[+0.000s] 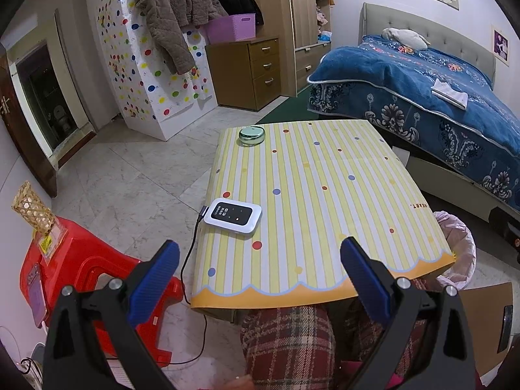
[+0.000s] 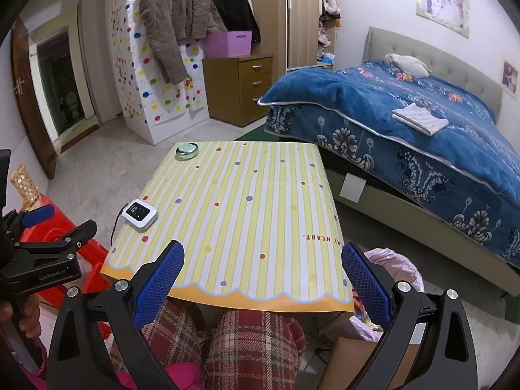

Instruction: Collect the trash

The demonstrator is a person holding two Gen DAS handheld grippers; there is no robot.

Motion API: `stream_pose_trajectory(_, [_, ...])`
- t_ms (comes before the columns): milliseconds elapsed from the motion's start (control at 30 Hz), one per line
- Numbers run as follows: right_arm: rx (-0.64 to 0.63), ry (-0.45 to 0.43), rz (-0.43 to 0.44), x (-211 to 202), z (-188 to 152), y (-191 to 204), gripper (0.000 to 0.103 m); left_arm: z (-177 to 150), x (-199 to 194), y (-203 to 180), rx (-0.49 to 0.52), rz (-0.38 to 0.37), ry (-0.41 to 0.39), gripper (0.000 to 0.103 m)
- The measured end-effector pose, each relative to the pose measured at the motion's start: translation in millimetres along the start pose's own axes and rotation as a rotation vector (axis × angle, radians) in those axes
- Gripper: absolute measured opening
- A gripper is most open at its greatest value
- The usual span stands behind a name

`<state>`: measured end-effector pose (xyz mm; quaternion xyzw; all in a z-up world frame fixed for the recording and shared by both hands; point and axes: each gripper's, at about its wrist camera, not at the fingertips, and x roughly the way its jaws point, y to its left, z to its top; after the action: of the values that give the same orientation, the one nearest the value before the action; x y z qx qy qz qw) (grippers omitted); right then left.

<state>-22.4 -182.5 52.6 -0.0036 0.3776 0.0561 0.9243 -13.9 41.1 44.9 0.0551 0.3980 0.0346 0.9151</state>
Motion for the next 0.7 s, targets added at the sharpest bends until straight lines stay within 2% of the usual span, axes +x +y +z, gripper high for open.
stream_pose_trajectory(700, [0.003,0.003,0.006,0.5,0.4,-2.2,0.096,3.6,0.5,-0.7,0.000,0.002,0.000,0.096])
